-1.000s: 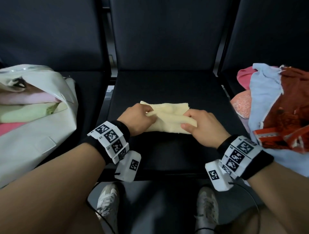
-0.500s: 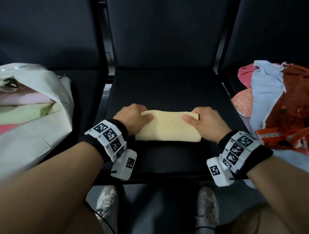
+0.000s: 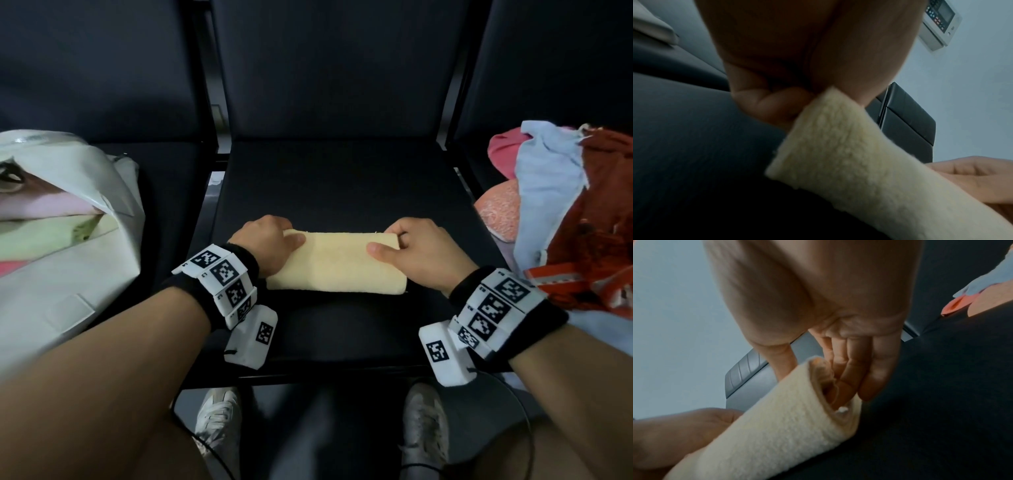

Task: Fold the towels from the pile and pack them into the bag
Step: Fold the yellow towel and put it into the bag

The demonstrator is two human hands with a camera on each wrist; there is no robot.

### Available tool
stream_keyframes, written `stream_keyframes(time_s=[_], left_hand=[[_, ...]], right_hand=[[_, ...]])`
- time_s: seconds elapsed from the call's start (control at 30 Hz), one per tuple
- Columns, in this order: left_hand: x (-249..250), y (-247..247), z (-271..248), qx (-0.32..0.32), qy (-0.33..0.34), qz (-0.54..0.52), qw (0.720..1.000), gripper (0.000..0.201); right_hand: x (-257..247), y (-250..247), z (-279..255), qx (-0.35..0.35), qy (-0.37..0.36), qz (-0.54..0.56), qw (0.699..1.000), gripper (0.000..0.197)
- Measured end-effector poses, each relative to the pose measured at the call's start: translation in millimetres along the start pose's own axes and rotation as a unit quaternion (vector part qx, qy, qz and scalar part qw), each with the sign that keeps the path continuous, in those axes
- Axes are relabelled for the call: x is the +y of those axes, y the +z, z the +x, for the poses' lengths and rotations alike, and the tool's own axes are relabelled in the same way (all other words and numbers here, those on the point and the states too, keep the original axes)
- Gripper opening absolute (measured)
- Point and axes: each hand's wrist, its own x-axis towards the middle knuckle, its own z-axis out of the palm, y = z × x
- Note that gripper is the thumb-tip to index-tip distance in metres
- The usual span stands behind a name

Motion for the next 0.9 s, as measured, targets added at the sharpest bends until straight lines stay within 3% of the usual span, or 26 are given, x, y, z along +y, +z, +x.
stream_keyframes(time_s=[0.17,0.4,0.5,0.63,0.73,0.83,0.9], left_hand=[[-2,1,3,0.007,-0.011,-0.004,1.000,0.021],[0,2,3,0.029,-0.039,0.019,0.999,0.039],[4,-3,-5,0.056,-0.039,0.029,0.997,0.037],[13,-4,-20,0.134,0.051,0.030,0.989,0.036],[22,-2,-34,0.163,0.129,0.065,0.976,0.030],[27,1,-45,0.126,0.161,0.116,0.972,0.024],[28,4,-48,0.076,0.157,0.128,0.976,0.026]], right_hand=[[5,-4,0,-0.019,-0.004,0.017,1.000,0.017],[1,2,4,0.013,0.016,-0.046,0.999,0.026],[-4,2,3,0.022,0.026,-0.074,0.997,0.028],[-15,3,-6,0.060,-0.013,-0.095,0.994,0.048],[-29,7,-20,0.094,-0.078,-0.099,0.988,0.047],[-39,12,-33,0.095,-0.141,-0.145,0.975,0.041],[-41,14,-38,0.044,-0.154,-0.148,0.976,0.042]])
